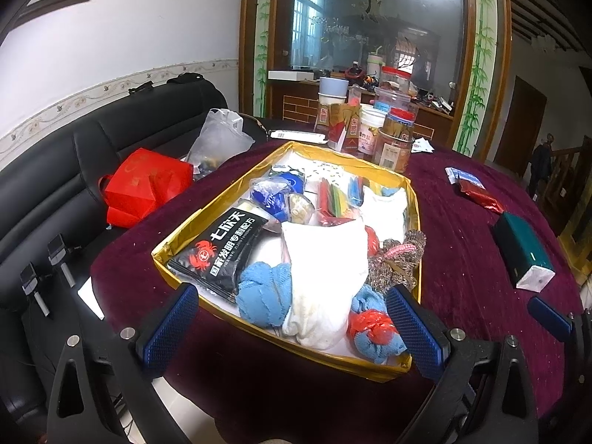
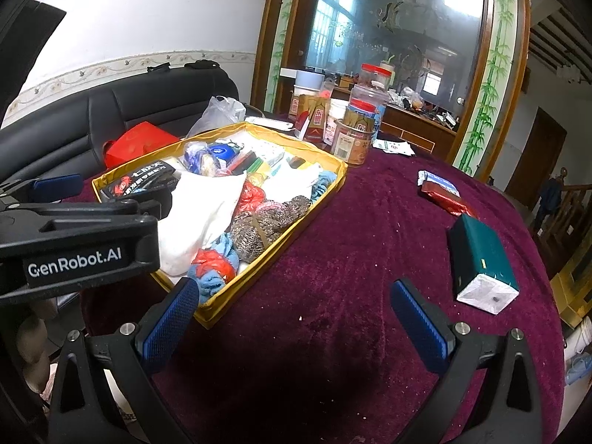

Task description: Organize soft objects

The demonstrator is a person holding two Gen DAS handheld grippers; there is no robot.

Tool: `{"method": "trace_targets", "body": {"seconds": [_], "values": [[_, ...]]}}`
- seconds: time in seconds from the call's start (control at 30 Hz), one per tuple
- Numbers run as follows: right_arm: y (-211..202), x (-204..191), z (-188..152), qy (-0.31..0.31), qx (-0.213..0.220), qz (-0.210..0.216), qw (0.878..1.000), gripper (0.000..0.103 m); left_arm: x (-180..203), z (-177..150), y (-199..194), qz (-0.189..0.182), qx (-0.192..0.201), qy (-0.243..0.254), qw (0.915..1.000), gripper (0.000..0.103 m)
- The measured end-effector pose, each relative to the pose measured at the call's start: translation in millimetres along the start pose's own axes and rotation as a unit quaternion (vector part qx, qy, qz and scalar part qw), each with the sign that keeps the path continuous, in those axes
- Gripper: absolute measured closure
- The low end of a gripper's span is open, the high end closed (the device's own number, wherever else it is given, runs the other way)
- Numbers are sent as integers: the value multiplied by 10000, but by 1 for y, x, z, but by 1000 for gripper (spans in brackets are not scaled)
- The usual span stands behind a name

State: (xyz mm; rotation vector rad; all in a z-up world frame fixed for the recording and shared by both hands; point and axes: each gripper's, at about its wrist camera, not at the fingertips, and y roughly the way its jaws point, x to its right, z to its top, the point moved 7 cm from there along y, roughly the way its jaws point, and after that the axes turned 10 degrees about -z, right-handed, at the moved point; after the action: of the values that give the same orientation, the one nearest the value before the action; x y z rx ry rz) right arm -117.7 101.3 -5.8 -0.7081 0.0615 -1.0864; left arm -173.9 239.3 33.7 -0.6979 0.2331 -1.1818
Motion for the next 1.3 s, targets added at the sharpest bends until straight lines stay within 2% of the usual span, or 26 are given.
{"method": "trace_targets", "body": {"seconds": [0.53,0.97,1.3], "values": [[3,10,-2,124,-32,10,9999,0,8,-3,5,-50,-110,70,9999,0],[7,29,-5,209,-102,-137,9996,0,5,-5,10,-131,-200,-26,9997,0],[4,32,-3,290,-80,-63,9995,0,5,-6,10,-143,-199,-31,9997,0]]}}
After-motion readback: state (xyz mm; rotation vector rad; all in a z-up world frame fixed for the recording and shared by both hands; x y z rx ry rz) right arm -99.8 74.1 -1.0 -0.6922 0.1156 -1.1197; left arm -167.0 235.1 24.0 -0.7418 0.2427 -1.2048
